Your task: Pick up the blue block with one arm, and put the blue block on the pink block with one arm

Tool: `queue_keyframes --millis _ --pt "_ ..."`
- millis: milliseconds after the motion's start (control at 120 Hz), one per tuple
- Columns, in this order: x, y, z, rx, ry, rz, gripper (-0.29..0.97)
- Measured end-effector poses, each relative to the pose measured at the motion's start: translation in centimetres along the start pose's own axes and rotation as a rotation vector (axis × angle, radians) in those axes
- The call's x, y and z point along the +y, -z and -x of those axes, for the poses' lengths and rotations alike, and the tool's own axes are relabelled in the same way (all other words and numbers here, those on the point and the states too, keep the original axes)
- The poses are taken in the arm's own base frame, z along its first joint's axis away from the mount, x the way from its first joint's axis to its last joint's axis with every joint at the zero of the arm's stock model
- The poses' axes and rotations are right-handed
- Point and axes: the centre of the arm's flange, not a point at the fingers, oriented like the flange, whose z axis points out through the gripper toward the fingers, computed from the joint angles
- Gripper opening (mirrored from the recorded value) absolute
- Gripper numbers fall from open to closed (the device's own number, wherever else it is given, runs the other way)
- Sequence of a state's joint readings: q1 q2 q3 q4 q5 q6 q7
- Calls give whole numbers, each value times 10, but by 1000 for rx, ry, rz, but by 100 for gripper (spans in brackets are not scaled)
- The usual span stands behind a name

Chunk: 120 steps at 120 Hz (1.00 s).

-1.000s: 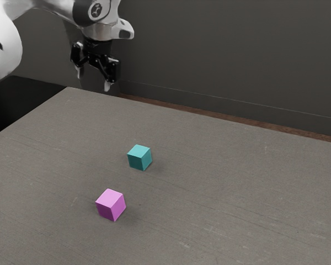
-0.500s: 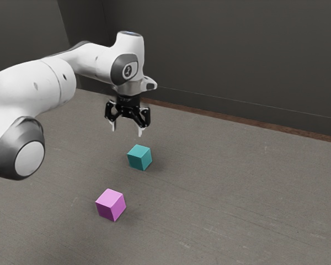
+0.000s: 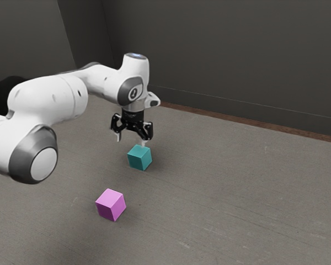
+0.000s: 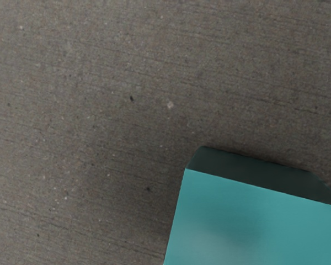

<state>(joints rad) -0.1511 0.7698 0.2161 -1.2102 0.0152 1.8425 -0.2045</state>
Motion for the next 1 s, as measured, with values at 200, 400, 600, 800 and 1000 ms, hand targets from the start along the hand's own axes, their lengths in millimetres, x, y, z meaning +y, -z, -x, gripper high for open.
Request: queue_keyframes --millis 200,400,600,800,1000 --pt "16 -8 4 0 -35 26 68" --pt "16 -21 5 -15 -43 36 68" --pt "17 -45 -3 -11 -51 36 68" --pt "21 -57 -5 -5 -56 50 67" --pt "23 -59 -6 0 -50 71 47"
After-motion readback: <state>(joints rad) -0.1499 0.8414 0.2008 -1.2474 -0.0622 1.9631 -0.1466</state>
